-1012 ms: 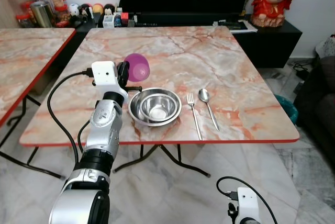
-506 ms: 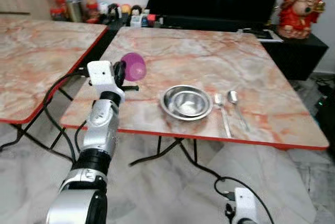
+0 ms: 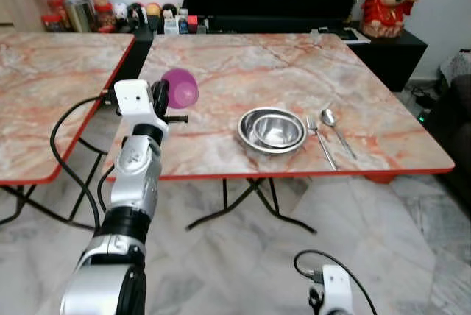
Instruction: Setting the table
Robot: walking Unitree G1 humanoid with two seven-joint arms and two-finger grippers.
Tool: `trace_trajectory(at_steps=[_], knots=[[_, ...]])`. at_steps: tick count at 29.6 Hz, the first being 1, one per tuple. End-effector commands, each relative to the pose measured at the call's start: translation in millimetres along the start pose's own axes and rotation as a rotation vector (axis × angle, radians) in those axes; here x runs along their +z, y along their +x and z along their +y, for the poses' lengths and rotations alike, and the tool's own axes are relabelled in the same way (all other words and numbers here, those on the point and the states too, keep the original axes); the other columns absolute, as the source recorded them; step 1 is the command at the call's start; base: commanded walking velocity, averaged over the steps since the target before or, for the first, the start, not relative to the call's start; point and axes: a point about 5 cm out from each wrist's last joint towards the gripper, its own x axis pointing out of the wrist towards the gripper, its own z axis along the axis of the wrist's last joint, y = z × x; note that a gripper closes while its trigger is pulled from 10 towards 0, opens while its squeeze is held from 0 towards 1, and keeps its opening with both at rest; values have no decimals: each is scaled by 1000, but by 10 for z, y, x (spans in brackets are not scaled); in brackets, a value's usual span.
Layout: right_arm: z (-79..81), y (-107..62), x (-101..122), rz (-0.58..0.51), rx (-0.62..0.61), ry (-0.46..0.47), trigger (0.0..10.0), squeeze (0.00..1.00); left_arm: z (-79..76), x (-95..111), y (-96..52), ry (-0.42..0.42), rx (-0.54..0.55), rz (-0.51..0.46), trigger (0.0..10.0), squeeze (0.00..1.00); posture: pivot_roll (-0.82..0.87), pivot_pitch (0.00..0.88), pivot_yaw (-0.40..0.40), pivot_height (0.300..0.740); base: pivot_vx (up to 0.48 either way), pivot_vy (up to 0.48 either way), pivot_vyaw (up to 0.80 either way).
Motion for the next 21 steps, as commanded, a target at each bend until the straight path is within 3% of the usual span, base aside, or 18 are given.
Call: trace_trajectory(at_steps=[1,21], knots=[[-50,9,45,-11,-16,18,10000,0,-66,84,50,5,-24,-25,10000,0,53,0,-16,740,307,0,0],[-63,14,70,-19,-16,9,10000,0,-143,46,38,-4,-64,-1,10000,0,52,0,-18,740,325,0,0]])
